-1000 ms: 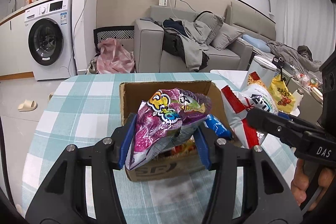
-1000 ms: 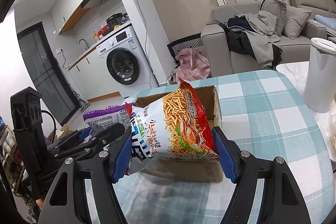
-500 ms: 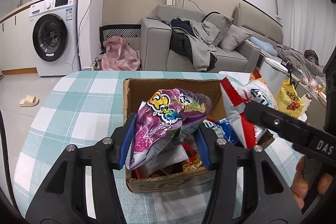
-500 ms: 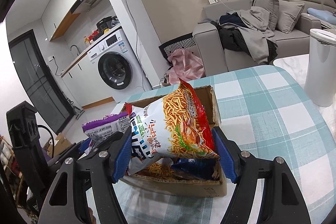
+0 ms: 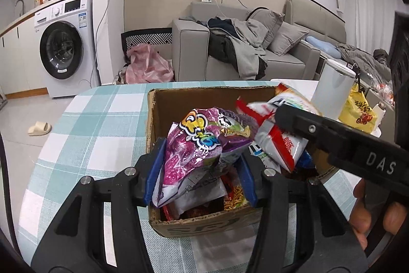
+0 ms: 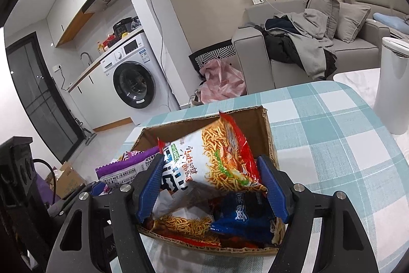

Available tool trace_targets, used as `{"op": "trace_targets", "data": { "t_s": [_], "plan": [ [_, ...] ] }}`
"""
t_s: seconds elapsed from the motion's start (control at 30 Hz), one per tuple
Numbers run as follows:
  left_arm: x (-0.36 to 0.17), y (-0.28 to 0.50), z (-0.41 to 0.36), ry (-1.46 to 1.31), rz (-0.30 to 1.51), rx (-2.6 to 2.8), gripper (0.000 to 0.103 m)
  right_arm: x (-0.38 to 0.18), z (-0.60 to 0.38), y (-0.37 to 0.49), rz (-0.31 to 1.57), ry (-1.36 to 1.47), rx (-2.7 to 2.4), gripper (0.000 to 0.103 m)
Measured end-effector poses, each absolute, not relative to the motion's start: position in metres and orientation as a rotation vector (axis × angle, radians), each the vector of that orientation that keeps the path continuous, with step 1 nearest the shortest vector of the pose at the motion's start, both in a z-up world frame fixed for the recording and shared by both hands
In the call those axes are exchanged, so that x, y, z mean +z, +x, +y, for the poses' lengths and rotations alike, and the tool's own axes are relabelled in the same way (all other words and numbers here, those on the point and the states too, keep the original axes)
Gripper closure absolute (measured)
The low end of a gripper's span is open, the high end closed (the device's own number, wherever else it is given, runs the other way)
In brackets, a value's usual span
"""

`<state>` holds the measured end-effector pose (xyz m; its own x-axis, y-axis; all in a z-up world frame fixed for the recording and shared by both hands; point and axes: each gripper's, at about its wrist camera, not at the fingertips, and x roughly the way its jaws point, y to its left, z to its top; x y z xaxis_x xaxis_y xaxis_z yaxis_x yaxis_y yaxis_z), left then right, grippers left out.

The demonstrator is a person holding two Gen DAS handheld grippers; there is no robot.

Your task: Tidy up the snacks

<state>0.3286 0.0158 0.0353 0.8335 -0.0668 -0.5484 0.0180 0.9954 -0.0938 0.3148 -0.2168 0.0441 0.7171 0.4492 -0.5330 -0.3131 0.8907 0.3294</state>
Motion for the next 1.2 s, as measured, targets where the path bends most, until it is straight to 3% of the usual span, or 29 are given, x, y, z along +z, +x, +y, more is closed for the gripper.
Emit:
{"op": "trace_targets", "data": {
  "t_s": [0.23,0.4,0.53,0.7,1.2],
  "plan": [
    [0.033,0.328,0.013,-0.063,0.587,-0.045,0.052,0.045,-0.215,0.313,0.642,0.204,0.435,0.028],
    [0.033,0.327,0.007,-0.048,0.594,-0.047,0.043,0.056,-0.223,0.300,0.579,0.178,0.425,0.011],
    [0.037,0.322,0.010,-0.075,0.579,-0.094,0.021,0.062,-0.235,0.293,0.571,0.173,0.420,0.004],
    [0.041,0.310,0.004,-0.046,0.574,-0.108,0.000,0.063,-0.252,0.283,0.582,0.169,0.438,0.000],
    [0.059,0.240,0.024,-0.067,0.517,-0.054,0.000,0.064,-0.267,0.226,0.451,0.064,0.489,0.000]
  ]
}}
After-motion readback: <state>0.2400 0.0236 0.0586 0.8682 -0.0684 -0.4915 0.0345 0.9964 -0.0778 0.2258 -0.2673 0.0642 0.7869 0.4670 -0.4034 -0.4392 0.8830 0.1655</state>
